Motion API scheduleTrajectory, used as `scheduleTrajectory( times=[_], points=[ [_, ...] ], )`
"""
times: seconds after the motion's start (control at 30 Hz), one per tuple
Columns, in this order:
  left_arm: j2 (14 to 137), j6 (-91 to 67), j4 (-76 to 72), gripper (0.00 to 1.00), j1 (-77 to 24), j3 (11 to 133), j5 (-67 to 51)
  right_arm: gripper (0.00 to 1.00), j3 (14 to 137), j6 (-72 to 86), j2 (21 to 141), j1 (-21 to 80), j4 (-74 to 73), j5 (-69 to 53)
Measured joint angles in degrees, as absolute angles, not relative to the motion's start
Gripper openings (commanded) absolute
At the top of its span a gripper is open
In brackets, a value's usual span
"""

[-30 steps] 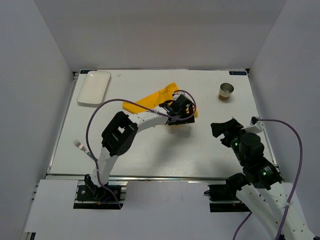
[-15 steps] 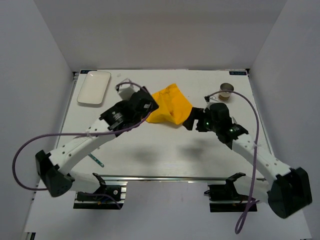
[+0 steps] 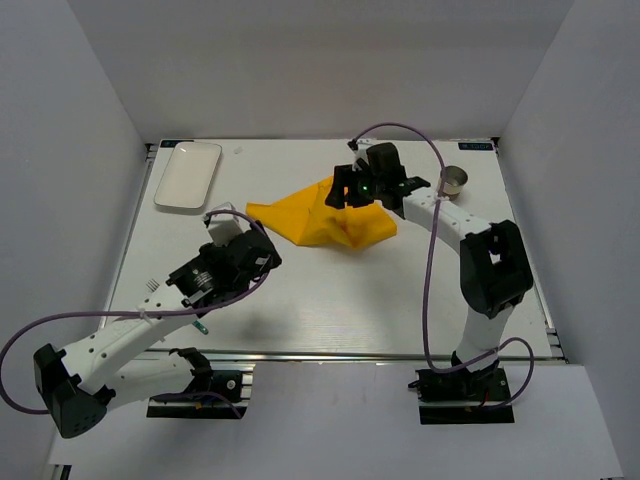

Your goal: Set the dinner table for one person

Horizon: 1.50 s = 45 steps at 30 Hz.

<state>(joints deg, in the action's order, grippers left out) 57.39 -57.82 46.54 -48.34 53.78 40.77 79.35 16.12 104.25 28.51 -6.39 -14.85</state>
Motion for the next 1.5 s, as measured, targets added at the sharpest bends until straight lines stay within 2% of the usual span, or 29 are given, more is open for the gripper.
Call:
scheduleTrajectory(
  times=[0.1,0.27,0.3,0.4,0.47,0.6,0.63,0.67,0.7,0.73,0.77,1.0,1.13,1.37,1.4,1.43,1.47,1.5],
  points=[
    [57.3,-56.3,46.3,0.98,-48.3,53.0,40.4,0.67,82.8,15.4,106.6,29.0,-7.7,-15.0],
    [57.9,-54.9,46.5,0.98,-48.3,51.9,39.7,0.6,92.3,14.6,113.4,29.6,-10.4,-15.2],
    [58.0,-54.8,46.5,0.98,-48.3,51.9,39.6,0.52,93.8,14.6,114.9,29.6,-10.7,-15.1],
    [58.0,-54.3,46.4,0.98,-48.3,51.9,39.5,0.45,96.8,14.7,119.5,29.7,-11.7,-15.2],
    [58.0,-54.0,46.4,0.98,-48.3,51.9,39.4,0.45,97.5,15.0,122.0,29.8,-13.1,-14.9],
    [58.0,-53.7,46.3,0.98,-48.3,51.9,39.0,0.52,97.8,15.8,124.9,30.1,-15.8,-13.2],
    [58.0,-53.6,46.2,0.98,-48.3,51.9,38.9,0.5,97.8,16.0,125.0,30.1,-16.3,-12.5],
    [58.0,-53.5,46.2,0.98,-48.3,51.9,38.7,0.42,97.8,16.1,125.1,30.2,-16.6,-12.1],
    [58.0,-53.4,46.0,0.98,-48.3,51.8,38.7,0.31,97.8,16.1,125.1,30.3,-16.6,-11.9],
    [58.1,-53.4,45.9,0.98,-48.3,51.7,38.5,0.02,97.9,16.1,125.1,30.4,-16.4,-11.9],
    [58.2,-53.4,45.7,0.98,-48.3,51.6,38.5,0.0,97.9,16.3,125.1,30.5,-16.4,-11.9],
    [59.8,-53.3,44.8,0.98,-48.3,51.2,38.2,0.0,93.0,15.7,121.4,32.0,-11.0,-15.9],
    [60.5,-56.3,46.0,0.98,-48.3,51.4,39.4,0.0,84.8,14.0,111.9,33.0,-5.0,-24.2],
    [61.1,-71.3,56.4,0.98,-48.3,52.5,44.6,0.0,72.3,7.6,96.3,37.0,2.6,-40.8],
    [60.4,-73.1,56.8,0.98,-48.3,51.9,45.1,0.08,68.7,7.1,94.7,38.2,5.1,-41.3],
    [59.5,-74.5,57.1,0.98,-48.3,51.0,45.3,0.1,64.3,7.1,93.0,39.4,6.4,-41.6],
    [58.4,-75.6,57.2,0.98,-48.3,49.9,45.4,0.29,59.0,7.2,91.2,40.5,8.8,-41.8],
    [57.1,-76.6,57.2,0.98,-48.3,48.6,45.5,0.41,52.8,8.1,89.1,41.7,9.8,-41.8]
  ],
)
